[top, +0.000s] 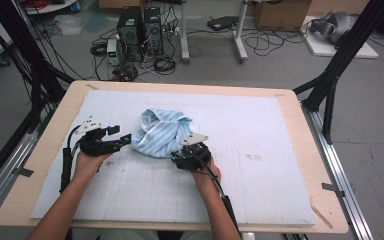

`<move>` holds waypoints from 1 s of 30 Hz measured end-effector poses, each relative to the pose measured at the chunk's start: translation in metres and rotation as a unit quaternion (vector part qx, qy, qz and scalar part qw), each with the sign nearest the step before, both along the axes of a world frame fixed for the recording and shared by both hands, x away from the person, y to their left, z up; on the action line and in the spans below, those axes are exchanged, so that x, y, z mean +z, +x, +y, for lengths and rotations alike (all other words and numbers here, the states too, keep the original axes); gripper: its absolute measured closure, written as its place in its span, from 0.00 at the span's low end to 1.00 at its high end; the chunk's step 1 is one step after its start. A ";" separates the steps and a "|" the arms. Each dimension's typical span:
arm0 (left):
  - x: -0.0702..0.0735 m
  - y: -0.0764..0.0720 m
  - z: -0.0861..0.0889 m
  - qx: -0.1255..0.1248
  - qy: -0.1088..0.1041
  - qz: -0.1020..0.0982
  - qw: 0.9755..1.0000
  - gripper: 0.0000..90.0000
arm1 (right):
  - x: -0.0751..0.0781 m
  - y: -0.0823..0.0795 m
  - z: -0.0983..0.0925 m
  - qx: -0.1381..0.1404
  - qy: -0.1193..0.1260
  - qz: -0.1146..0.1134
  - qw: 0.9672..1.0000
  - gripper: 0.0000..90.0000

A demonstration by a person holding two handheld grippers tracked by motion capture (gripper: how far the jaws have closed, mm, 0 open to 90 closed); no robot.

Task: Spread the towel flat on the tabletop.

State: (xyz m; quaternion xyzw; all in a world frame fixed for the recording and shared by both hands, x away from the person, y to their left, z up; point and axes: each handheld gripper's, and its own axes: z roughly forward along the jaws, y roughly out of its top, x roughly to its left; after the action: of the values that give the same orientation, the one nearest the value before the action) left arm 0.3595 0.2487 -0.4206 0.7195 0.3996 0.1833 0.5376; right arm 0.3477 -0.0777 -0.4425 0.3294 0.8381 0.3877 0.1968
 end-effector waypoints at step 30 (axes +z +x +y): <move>0.004 -0.012 -0.014 -0.056 -0.002 0.001 0.998 0.48 | 0.007 -0.099 -0.113 0.094 0.128 0.024 0.987 0.87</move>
State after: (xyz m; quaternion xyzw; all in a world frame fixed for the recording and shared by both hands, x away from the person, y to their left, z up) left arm 0.3477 0.2343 -0.4166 0.7398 0.3601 0.1514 0.5478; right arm 0.2490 -0.1906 -0.4353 0.2814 0.8133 0.5002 0.0953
